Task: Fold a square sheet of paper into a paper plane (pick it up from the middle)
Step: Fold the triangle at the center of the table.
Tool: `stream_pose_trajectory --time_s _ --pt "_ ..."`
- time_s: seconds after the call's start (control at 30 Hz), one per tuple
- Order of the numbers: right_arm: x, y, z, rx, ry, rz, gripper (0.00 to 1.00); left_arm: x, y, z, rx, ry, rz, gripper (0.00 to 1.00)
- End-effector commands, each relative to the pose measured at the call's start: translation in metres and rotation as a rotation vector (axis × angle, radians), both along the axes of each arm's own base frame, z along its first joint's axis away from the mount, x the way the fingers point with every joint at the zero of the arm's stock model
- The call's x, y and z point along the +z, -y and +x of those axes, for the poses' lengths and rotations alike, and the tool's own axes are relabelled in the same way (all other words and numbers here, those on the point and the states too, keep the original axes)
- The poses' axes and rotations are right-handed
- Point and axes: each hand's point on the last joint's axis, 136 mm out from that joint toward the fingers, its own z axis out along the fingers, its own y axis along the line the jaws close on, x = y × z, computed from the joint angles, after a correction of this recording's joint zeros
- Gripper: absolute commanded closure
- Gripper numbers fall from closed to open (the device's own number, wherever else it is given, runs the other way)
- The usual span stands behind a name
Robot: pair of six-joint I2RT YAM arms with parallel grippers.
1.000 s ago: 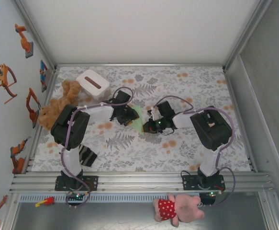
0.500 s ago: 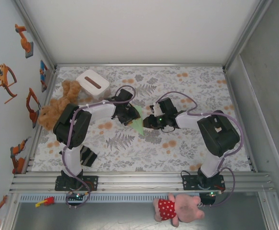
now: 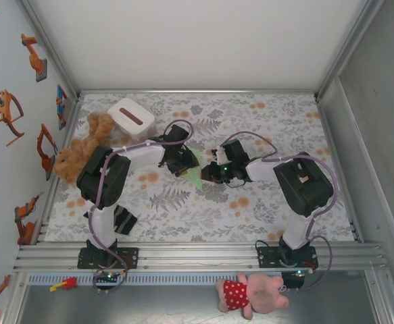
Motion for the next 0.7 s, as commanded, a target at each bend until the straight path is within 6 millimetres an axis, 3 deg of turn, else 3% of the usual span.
stream_pose_trajectory --time_s 0.0,0.5,0.67 --pt "0.003 -0.005 0.003 0.008 -0.012 0.03 0.78 -0.101 -0.067 -0.085 -0.044 -0.309 0.327 0.5" --pt "-0.007 -0.012 0.0 0.03 -0.055 0.062 0.84 -0.1 -0.064 -0.086 -0.041 -0.319 0.318 0.49" --pt "-0.019 -0.008 -0.005 0.022 -0.081 0.042 0.88 -0.098 -0.063 -0.085 -0.042 -0.314 0.313 0.49"
